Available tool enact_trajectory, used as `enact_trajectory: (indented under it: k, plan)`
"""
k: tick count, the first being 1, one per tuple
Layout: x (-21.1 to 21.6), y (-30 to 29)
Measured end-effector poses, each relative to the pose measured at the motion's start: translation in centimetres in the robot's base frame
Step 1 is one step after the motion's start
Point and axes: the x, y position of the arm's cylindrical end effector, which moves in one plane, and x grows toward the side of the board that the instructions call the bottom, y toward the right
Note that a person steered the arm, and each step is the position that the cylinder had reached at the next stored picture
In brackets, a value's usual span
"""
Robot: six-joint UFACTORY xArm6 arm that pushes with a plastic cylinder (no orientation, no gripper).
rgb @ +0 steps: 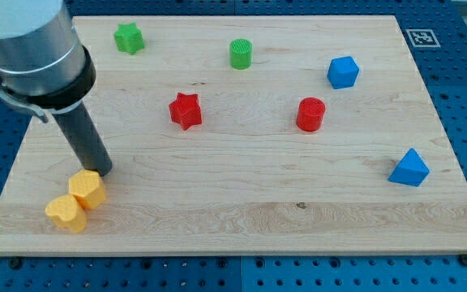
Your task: Push the yellow hexagon close to the yellow heart
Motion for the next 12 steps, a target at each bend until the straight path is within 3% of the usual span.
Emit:
enact_trajectory:
  k: [2,4,7,12]
  plan:
    - [0.5,4.0]
    - [3.5,4.0]
    - [3.1,1.5]
    - [1.5,5.3]
